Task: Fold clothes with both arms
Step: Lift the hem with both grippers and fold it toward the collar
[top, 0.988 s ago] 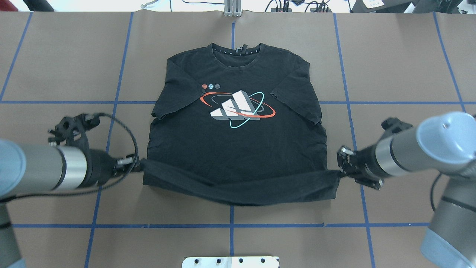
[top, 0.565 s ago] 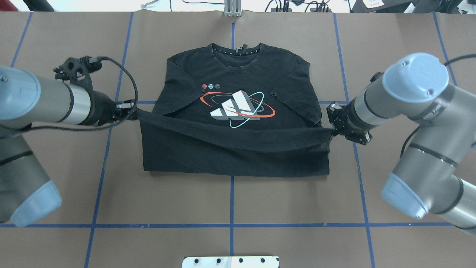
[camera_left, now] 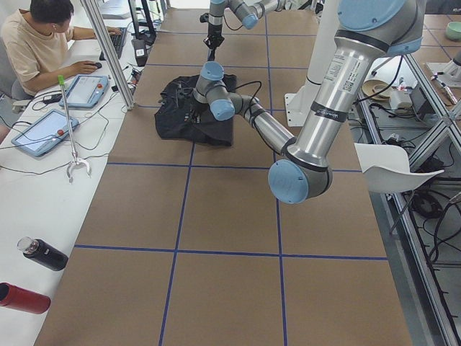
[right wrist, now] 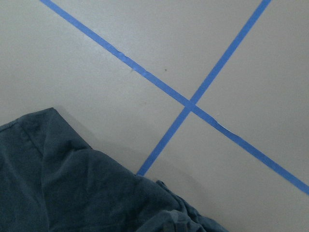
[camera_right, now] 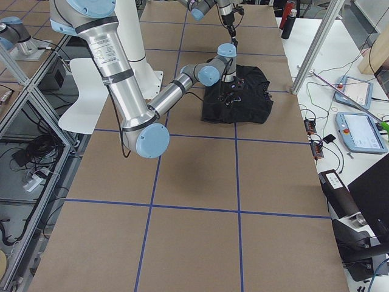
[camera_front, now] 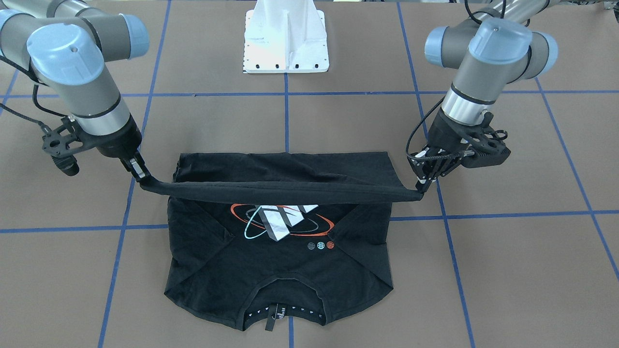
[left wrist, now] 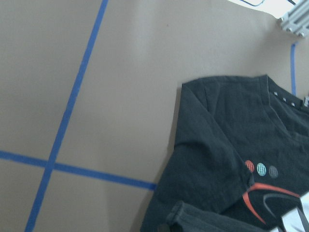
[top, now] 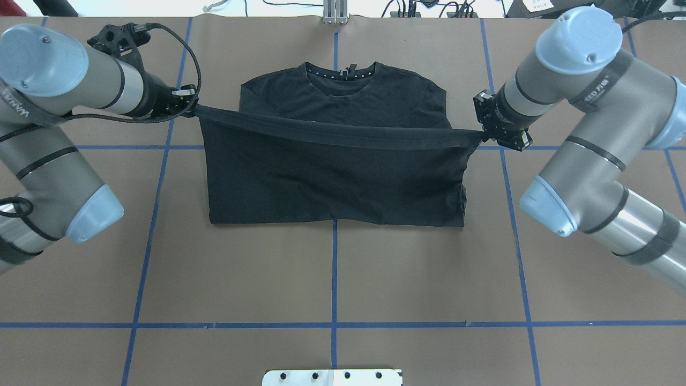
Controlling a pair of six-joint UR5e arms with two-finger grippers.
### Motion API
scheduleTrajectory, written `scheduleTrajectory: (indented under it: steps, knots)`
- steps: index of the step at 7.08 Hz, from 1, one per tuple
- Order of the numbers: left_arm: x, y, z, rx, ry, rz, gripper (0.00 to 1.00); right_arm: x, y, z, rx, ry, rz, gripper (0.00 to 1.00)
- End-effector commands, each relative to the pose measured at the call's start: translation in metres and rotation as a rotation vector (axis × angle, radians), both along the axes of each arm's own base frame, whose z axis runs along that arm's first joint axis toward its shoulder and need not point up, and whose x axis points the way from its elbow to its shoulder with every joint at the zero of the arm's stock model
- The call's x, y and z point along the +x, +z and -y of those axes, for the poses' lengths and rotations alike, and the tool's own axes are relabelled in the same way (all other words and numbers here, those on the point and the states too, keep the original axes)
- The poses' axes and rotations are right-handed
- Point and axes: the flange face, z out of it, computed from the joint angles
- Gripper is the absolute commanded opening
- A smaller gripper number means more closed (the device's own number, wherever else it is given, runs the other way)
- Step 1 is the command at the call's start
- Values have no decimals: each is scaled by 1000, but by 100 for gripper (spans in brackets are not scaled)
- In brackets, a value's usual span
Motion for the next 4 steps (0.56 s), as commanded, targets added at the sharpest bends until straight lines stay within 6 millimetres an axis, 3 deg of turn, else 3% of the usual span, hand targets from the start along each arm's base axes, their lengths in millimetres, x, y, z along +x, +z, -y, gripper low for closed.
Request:
scheduleTrajectory:
  steps: [1,4]
  knots:
    - [12,21,37,12,-25,-8,0,-21,-3,47,-4,-7,-36,0]
    - [40,27,73,15,-54,-5,0,-58,33,102,71,-23,-78,0]
